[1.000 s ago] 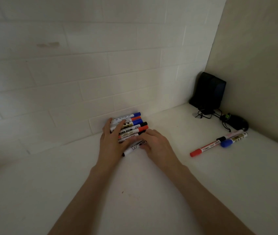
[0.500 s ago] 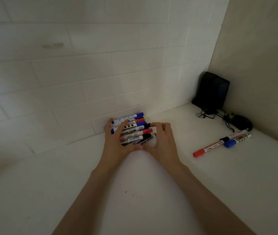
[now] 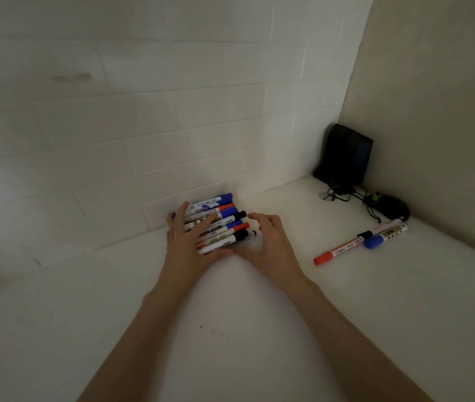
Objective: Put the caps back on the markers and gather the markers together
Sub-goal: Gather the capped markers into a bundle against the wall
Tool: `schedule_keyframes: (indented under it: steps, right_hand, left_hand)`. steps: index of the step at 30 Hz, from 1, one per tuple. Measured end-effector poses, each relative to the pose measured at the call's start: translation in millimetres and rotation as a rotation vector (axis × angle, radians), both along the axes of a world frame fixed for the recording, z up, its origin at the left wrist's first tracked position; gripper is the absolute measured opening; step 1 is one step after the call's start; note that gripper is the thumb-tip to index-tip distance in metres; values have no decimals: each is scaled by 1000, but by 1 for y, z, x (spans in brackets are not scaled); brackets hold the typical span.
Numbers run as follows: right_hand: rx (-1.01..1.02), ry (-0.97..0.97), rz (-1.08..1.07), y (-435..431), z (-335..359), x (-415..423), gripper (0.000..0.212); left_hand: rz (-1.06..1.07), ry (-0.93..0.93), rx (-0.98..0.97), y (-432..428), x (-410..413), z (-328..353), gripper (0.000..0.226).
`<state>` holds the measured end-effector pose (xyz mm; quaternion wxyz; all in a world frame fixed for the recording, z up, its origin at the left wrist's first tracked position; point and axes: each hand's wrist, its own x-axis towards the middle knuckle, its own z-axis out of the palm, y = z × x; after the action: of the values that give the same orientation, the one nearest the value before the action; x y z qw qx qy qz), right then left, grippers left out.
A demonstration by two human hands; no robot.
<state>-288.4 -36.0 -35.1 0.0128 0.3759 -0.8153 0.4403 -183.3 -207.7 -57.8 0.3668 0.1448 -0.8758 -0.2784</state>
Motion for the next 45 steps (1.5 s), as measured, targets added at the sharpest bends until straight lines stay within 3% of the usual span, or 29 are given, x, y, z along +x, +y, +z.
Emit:
schedule_keyframes:
  steps: [4,8,11,14,19,23,26,29,38,41,45]
  right_hand:
    - [135,144,-74,29,14,-23,59]
    - [187,253,-500,93,22,-76,35]
    - [402,132,-656,137,12,-104,44]
    - [531,48,-572,155,-5,-105,45]
    - [422,30,-497,164,11,-102,41]
    - [618,67,-343,190,27,-122,48]
    - [767,172,-354,197,32,-132,40]
    - [970,156,-378,197,40,-134,32]
    - [849,249,-429,179,13,-130,33]
    - [705,250,-465,173,12,-125,28]
    - [329,582,-394,145,31,-101,17]
  left_hand:
    - [5,6,-55,-5,-1,-9,85]
    - [20,-43,-33,-10,-3,-13,87]
    - [30,-45,-56,-9,-4,-11,87]
    - [36,-57,-38,-7,-4,-9,88]
    - [24,-44,-51,-8,-3,-11,89]
    - [33,-58,-64,-10,-4,-11,91]
    - [35,-73,-10,-7,-2,-7,96]
    - [37,-67,-15,-3,0,-6,97]
    - [197,-284,-55,12,0,2,94]
    - [205,-308,-67,12,0,3,101]
    - [197,-315,-58,12,1,5,101]
